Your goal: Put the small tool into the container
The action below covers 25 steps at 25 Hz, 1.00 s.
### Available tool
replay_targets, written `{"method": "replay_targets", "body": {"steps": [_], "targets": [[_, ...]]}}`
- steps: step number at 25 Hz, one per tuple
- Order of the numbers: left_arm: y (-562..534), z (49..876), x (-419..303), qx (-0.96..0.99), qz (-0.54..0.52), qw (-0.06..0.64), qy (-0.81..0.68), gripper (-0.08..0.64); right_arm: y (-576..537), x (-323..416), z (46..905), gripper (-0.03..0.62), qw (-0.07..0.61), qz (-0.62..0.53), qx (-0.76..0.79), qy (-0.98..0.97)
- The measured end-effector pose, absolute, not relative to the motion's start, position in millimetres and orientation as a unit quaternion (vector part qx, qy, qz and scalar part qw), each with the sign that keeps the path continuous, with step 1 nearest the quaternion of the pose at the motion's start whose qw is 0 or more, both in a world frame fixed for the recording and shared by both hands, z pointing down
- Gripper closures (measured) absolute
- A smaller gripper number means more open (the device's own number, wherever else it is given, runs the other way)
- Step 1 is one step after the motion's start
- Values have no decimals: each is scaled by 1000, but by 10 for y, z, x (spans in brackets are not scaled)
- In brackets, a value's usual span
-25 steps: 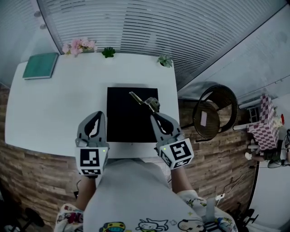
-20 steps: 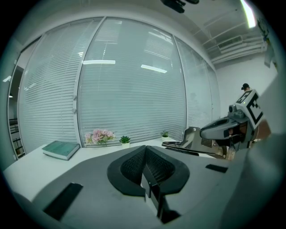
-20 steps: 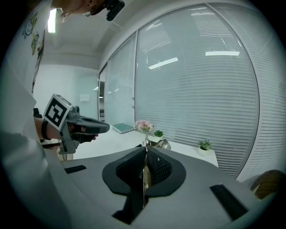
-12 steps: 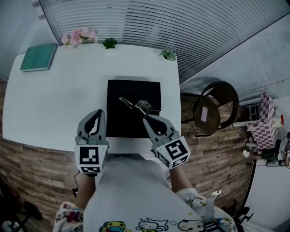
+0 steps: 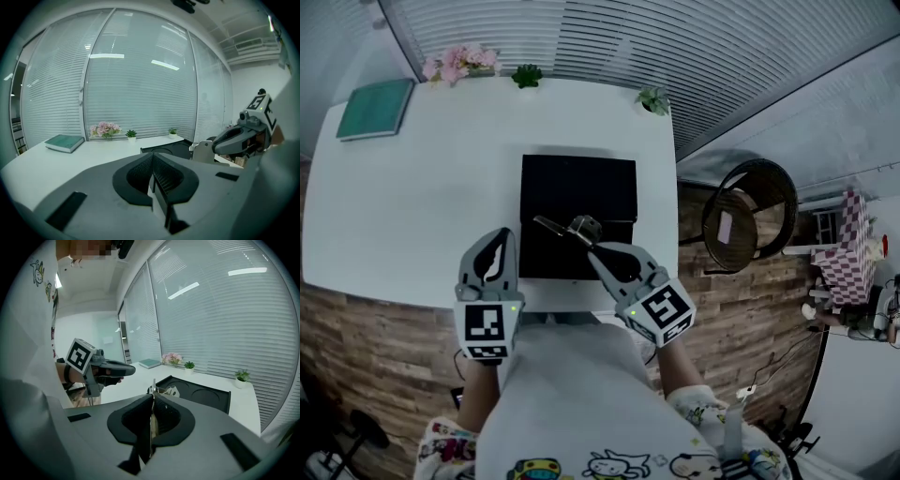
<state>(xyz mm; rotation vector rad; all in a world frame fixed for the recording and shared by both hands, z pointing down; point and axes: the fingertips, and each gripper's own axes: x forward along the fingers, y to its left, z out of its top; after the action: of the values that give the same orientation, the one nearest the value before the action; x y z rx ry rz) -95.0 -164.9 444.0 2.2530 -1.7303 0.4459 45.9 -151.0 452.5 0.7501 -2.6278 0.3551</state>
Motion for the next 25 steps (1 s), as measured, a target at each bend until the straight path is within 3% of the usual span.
{"method": "replay_targets", "body": {"steps": [25], "targets": [[-1570, 4721, -946, 776, 169, 157, -587, 554, -1503, 421, 5138, 581, 296, 205, 152, -920]]}}
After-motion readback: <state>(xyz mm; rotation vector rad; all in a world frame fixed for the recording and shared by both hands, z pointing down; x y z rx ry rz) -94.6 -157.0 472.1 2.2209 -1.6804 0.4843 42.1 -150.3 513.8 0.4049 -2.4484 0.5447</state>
